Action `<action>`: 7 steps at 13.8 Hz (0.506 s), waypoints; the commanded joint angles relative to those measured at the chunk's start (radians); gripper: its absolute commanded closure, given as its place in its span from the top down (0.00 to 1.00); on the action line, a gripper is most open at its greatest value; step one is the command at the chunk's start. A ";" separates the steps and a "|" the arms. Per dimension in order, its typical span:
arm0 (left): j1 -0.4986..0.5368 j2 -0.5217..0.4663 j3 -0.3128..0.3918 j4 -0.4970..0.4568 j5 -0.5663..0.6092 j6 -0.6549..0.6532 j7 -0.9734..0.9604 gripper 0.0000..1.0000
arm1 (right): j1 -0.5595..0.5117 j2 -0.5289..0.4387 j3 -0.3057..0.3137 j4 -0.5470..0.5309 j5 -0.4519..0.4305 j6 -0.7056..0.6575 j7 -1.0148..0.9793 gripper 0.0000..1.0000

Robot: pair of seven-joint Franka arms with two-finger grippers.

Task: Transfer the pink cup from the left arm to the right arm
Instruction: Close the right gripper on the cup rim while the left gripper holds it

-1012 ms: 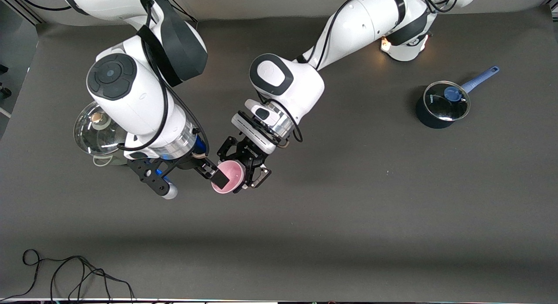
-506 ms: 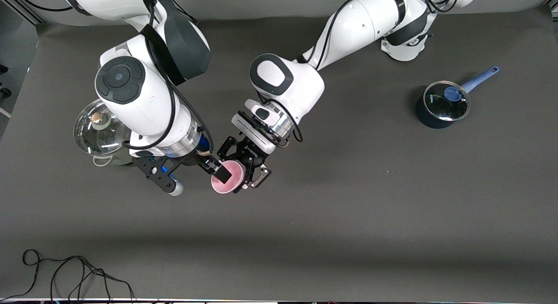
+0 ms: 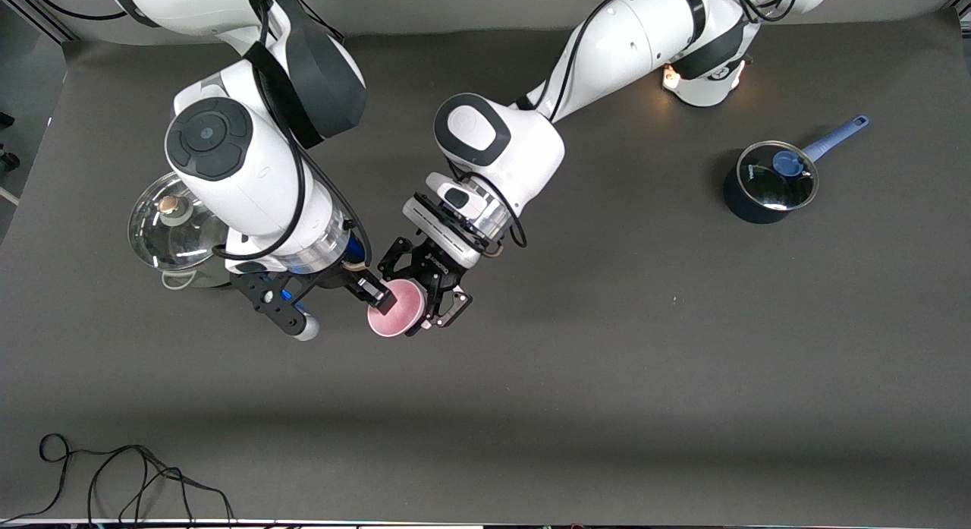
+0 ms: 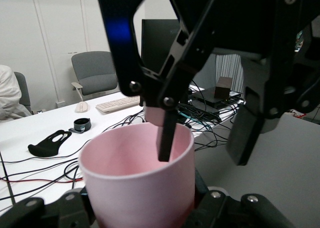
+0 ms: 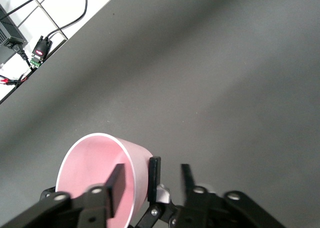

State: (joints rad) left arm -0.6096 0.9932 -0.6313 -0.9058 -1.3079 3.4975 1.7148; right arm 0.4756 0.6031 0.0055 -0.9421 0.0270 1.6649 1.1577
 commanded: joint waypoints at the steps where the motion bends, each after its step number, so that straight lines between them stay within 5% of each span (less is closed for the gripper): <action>1: -0.016 -0.016 0.022 0.002 -0.001 0.009 -0.023 0.00 | 0.003 0.012 0.004 0.036 -0.009 -0.020 0.005 0.27; 4: -0.016 -0.016 0.022 0.002 -0.001 0.009 -0.023 0.00 | 0.003 0.009 0.004 0.039 -0.009 -0.016 0.005 0.00; 7: -0.016 -0.016 0.022 0.002 -0.001 0.011 -0.023 0.00 | 0.005 0.007 0.004 0.040 -0.009 -0.010 0.004 0.00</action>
State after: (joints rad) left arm -0.6178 0.9928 -0.6281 -0.9058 -1.2996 3.4984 1.7185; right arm 0.4768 0.6034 0.0081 -0.9338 0.0266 1.6633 1.1550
